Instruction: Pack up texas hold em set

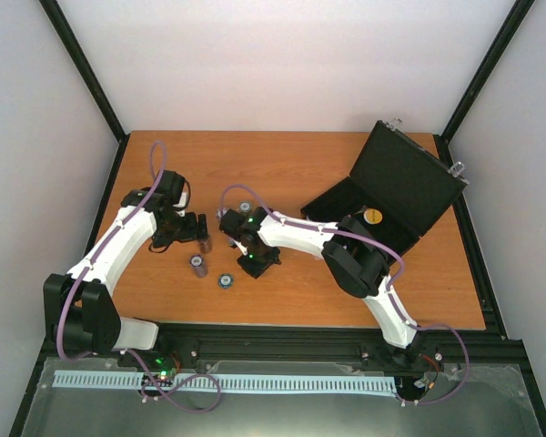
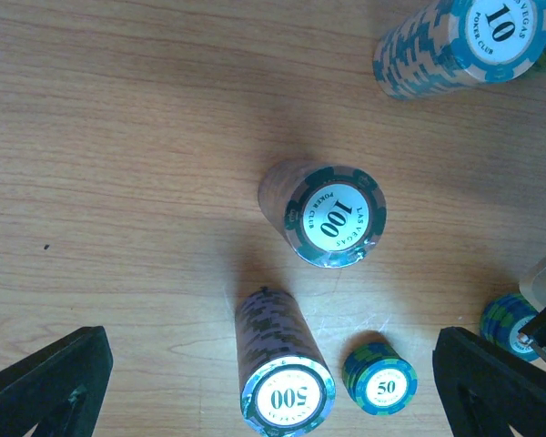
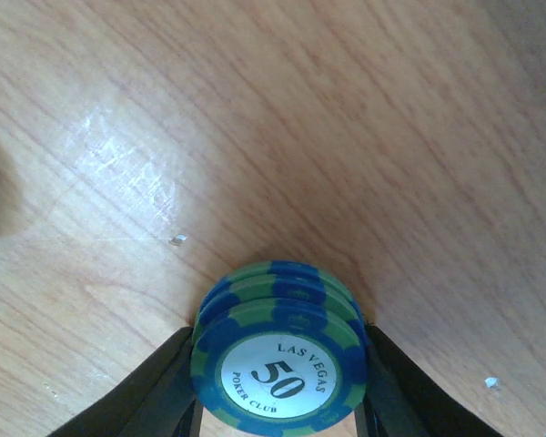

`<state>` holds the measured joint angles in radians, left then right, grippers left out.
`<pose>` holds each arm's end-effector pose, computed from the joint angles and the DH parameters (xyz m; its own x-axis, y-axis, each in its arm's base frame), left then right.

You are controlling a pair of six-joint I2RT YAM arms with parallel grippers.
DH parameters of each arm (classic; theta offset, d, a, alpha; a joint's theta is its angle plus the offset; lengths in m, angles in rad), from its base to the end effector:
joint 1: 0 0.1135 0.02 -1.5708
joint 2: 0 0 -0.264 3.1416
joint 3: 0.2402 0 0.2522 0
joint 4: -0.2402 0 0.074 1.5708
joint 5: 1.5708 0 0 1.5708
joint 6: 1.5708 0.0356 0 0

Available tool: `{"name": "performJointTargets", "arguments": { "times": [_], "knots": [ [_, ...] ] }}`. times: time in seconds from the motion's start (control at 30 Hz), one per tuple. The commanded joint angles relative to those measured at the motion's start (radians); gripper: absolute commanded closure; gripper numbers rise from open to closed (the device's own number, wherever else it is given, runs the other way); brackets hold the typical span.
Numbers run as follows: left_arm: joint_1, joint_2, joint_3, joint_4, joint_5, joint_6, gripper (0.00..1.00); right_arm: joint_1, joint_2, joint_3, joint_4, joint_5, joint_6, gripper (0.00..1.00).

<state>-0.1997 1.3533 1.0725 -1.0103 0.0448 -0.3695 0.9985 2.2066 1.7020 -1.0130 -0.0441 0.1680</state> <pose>0.2401 -0.0502 0.2557 -0.9544 -0.1749 -0.2419 -0.1441 0.9796 -0.1398 0.2294 0.3590 0.1506 -0.6738 -0.7375 -0.0451 -0.7388 0.6719 0.0523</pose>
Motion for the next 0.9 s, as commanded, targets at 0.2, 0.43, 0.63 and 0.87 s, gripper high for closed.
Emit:
{"name": "performJointTargets", "arguments": {
  "times": [0.2, 0.43, 0.63, 0.87],
  "knots": [
    [-0.004, -0.004, -0.003, 0.019, -0.005, 0.007, 0.01, 0.000, 0.060, -0.041, 0.025, -0.050, -0.022, 0.75],
    [-0.004, -0.004, -0.003, 0.020, -0.006, 0.005, 0.01, -0.025, 0.015, 0.009, 0.006, -0.058, -0.017, 0.77],
    [-0.004, 0.002, -0.001, 0.022, -0.004, 0.005, 0.00, -0.032, -0.012, 0.057, -0.023, -0.073, -0.048, 0.77],
    [-0.004, 0.006, 0.001, 0.023, -0.002, 0.007, 0.01, -0.052, -0.037, 0.080, -0.054, -0.070, -0.033, 0.77]
  ]
}}
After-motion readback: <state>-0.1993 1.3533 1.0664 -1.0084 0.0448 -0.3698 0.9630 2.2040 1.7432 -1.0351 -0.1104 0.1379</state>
